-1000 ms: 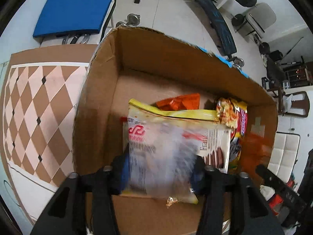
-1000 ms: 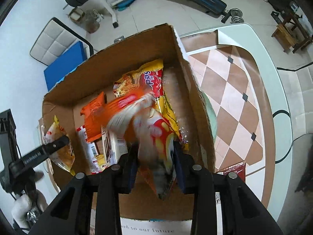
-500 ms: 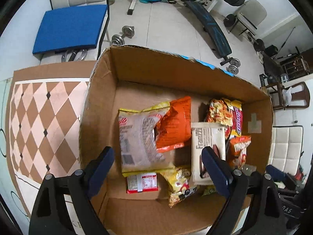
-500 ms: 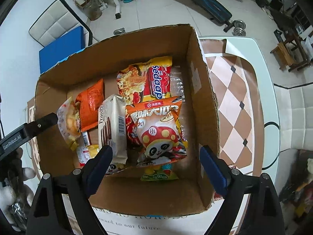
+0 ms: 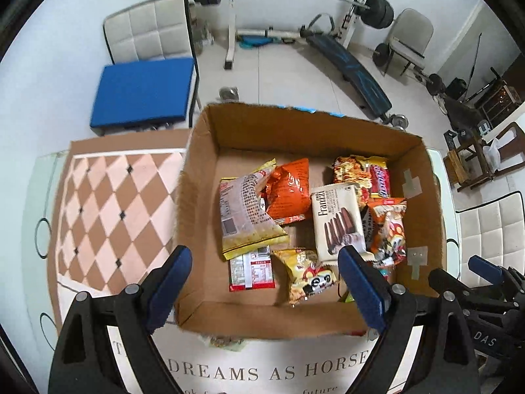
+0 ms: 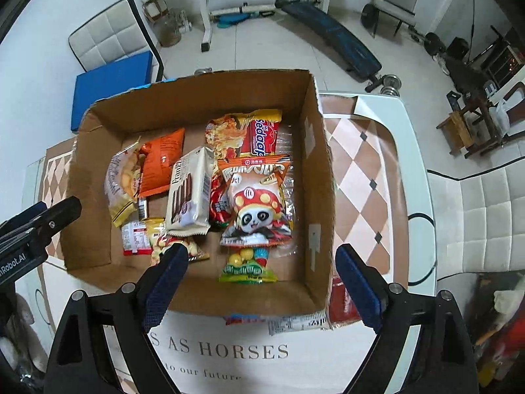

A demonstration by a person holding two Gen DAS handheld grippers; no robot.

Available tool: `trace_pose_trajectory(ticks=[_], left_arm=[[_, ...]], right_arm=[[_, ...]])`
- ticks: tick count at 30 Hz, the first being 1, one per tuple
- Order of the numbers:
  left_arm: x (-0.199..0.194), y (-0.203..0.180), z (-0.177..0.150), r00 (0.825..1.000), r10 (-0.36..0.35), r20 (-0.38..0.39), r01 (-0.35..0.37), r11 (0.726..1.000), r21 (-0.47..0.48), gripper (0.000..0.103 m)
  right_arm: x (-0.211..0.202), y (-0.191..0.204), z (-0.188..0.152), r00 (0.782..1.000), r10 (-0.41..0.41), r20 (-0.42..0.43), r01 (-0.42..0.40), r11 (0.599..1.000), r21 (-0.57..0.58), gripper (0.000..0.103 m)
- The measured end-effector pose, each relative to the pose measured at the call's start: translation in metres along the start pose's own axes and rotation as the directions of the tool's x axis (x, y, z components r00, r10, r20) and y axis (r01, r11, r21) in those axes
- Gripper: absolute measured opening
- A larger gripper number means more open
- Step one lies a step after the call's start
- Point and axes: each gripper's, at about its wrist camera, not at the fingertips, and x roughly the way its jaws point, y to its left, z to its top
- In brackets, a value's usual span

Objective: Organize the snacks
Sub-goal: 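Raise both open tools up away from the box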

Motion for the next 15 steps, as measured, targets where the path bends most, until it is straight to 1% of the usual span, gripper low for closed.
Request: trace_pose_trajectory(ticks=[4, 10, 15], left_arm=[[-0.028, -0.008, -0.014, 0.998, 0.021, 0.062, -0.022, 1.000, 0.021, 0.091], [-0.065, -0.016, -0.035, 0.991, 0.038, 0.130, -0.042, 0.999, 0.031, 0.091], [-0.093, -0.020, -0.049, 0.980, 0.056, 0.192, -0.063, 0.998, 0.029, 0.091]], right_arm=[[-0.022, -0.002, -0.015, 0.999, 0.000, 0.044, 0.000, 1.000, 0.001, 0.093], [-0.056, -0.008, -0.037, 0.995, 0.010, 0.102, -0.010, 1.000, 0.002, 0.093], [-0.082, -0.011, -0.054, 0.990, 0.021, 0.139, -0.021, 1.000, -0.002, 0.093]])
